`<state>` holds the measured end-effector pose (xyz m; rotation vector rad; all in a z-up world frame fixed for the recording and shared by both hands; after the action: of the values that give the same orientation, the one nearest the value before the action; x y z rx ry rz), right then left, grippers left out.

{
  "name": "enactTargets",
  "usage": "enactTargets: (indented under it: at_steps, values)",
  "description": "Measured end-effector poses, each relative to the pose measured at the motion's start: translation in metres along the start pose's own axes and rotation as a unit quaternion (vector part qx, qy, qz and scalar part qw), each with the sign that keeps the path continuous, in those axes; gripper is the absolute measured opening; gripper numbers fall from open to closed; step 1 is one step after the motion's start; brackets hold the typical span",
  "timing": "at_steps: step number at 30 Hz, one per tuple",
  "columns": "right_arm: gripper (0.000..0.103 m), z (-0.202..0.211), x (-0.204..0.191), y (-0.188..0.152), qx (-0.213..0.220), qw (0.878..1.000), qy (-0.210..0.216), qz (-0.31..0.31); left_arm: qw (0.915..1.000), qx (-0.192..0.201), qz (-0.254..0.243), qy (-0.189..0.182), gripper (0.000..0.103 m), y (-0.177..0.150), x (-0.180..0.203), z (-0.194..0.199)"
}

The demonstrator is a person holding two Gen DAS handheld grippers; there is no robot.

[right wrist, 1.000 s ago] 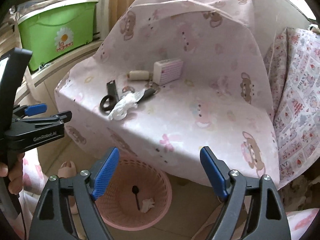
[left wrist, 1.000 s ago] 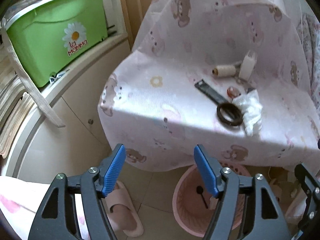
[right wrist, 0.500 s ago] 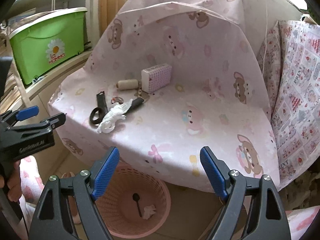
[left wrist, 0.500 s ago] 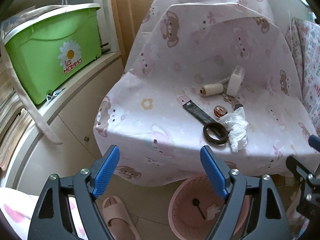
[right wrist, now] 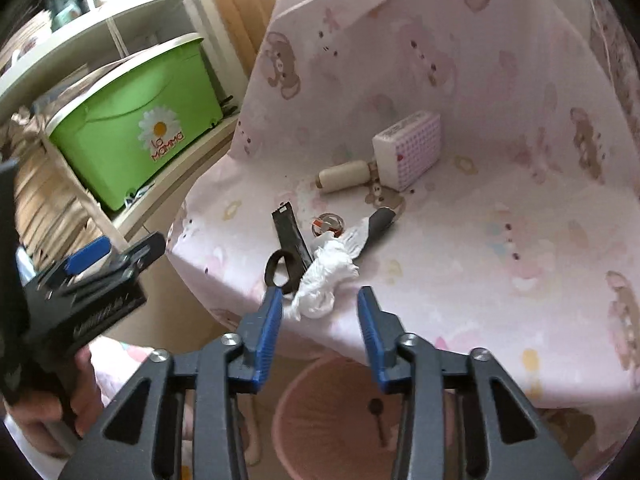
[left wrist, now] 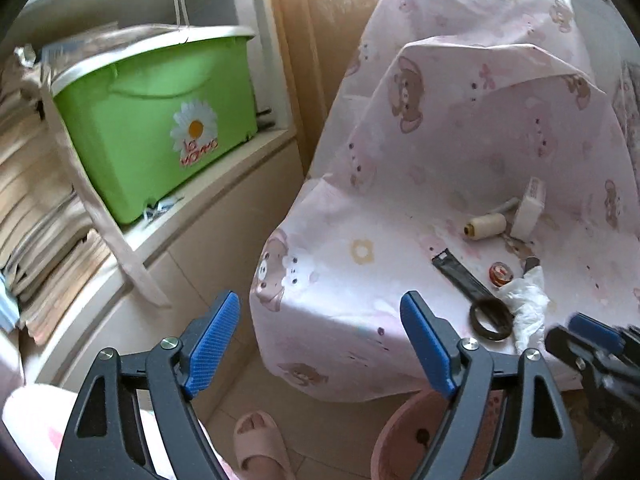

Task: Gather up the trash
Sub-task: 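Grasp the clear plastic wrapper with the right tool while the left tool grasps the black scissors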

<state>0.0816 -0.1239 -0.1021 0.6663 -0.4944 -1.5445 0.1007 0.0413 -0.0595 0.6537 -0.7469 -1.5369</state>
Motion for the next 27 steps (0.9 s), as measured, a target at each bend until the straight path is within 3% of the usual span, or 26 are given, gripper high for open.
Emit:
enactTargets:
  at_steps: [4, 6, 11, 17, 21, 23, 24, 25, 27]
  values:
    - [0.031, -0.015, -0.004, 0.008, -0.002, 1.000, -0.005, -0.010, 0.9998, -0.013, -0.007, -0.016, 0.082, -0.005, 0.007, -0.005]
    - [0.016, -0.022, -0.004, 0.009, -0.011, 1.000, -0.002, -0.016, 0.9996, -0.018, -0.010, -0.018, 0.082, -0.007, 0.009, -0.007]
    - [0.004, -0.027, 0.000, 0.008, -0.022, 0.999, 0.005, -0.033, 0.9996, -0.020, -0.003, -0.021, 0.082, -0.008, 0.009, -0.009]
    - [0.004, 0.007, 0.018, 0.020, 0.019, 0.999, -0.012, -0.033, 0.9994, -0.021, -0.012, -0.026, 0.082, -0.012, 0.012, -0.008]
    - [0.004, 0.021, 0.041, 0.020, 0.040, 0.996, -0.079, -0.001, 0.9979, -0.034, -0.016, -0.052, 0.082, -0.016, 0.025, -0.014]
    - [0.004, 0.021, 0.055, 0.019, 0.034, 0.995, -0.094, -0.007, 0.9950, -0.043, -0.028, -0.086, 0.080, -0.019, 0.042, -0.017]
    - [0.004, 0.021, 0.059, 0.018, 0.030, 0.995, -0.092, -0.016, 0.9922, -0.051, -0.034, -0.109, 0.073, -0.022, 0.053, -0.019]
    - [0.004, 0.021, 0.064, 0.017, 0.024, 0.996, -0.087, -0.027, 0.9895, -0.057, -0.037, -0.127, 0.060, -0.025, 0.062, -0.020]
    - [0.004, 0.019, 0.070, 0.014, 0.018, 0.996, -0.086, -0.034, 0.9828, -0.072, -0.035, -0.166, 0.046, -0.033, 0.081, -0.022]
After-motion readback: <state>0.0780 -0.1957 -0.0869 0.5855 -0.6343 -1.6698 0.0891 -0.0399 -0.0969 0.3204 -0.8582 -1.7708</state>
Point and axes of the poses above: each gripper's, at about its wrist camera, not at the fingertips, and z roughly against the way its jaws point, x to its right, y to its top, the point moved 10 cm from there along -z, roughly the way its jaws point, and after that the axes turned 15 degrees about -y, right-handed, at the moved point
